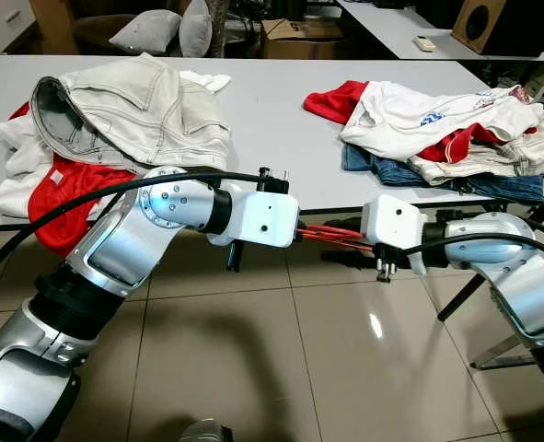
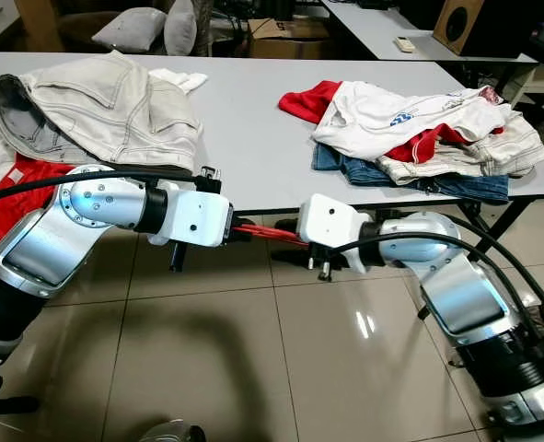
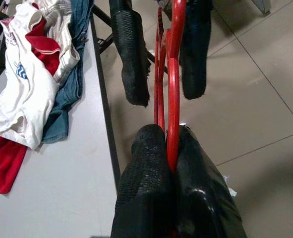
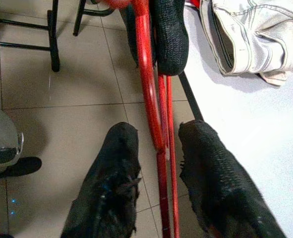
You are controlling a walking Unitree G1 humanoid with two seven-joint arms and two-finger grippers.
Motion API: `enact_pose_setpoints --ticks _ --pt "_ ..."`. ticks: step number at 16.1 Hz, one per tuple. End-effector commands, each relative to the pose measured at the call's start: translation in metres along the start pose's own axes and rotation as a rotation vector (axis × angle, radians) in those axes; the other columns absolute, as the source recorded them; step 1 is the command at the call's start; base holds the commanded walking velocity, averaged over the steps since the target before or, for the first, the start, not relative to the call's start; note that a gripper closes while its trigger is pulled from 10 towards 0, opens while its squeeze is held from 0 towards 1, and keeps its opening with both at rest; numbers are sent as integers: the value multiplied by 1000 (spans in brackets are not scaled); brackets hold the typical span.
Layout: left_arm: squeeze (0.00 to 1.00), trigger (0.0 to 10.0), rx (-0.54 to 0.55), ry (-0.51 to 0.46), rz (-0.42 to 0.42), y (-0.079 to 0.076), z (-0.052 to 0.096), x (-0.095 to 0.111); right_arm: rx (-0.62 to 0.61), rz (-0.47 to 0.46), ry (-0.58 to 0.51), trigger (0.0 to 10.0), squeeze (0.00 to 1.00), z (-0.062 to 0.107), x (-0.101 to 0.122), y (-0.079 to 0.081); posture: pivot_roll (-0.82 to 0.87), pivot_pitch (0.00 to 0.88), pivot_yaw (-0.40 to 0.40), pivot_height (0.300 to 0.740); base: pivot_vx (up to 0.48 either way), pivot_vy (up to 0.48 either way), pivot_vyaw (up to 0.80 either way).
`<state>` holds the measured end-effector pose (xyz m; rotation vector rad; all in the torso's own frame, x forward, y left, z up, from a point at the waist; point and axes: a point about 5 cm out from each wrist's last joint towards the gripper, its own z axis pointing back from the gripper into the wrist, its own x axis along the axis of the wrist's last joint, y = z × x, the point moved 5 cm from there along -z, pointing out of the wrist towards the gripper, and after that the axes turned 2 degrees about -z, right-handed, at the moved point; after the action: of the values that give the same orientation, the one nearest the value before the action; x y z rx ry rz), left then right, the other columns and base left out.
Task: Hang hanger
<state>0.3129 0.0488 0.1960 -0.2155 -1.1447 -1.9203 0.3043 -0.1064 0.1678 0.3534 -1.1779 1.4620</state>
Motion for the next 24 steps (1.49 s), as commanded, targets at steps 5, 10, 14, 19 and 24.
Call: enact_pose_setpoints --ticks 5,10,14,19,24 --pt "0 10000 -16 2 -20 1 -2 4 6 16 -15 0 0 -5 5 -4 -65 0 -60 740 0 0 0" --pt "0 10000 -17 -2 -17 2 -2 6 -6 16 -2 0 0 -8 2 -5 -61 0 -54 740 0 0 0" --pt "0 10000 -18 -4 -14 3 -1 6 -8 18 7 0 0 -8 1 -5 -60 0 -50 740 0 0 0" --pt "1000 10000 -13 -100 77 9 6 14 3 -10 -48 0 0 -6 8 -4 -60 0 -44 740 0 0 0" --pt "0 10000 53 -205 128 26 28 19 -15 -101 -119 0 0 2 15 -4 -53 0 -41 740 0 0 0"
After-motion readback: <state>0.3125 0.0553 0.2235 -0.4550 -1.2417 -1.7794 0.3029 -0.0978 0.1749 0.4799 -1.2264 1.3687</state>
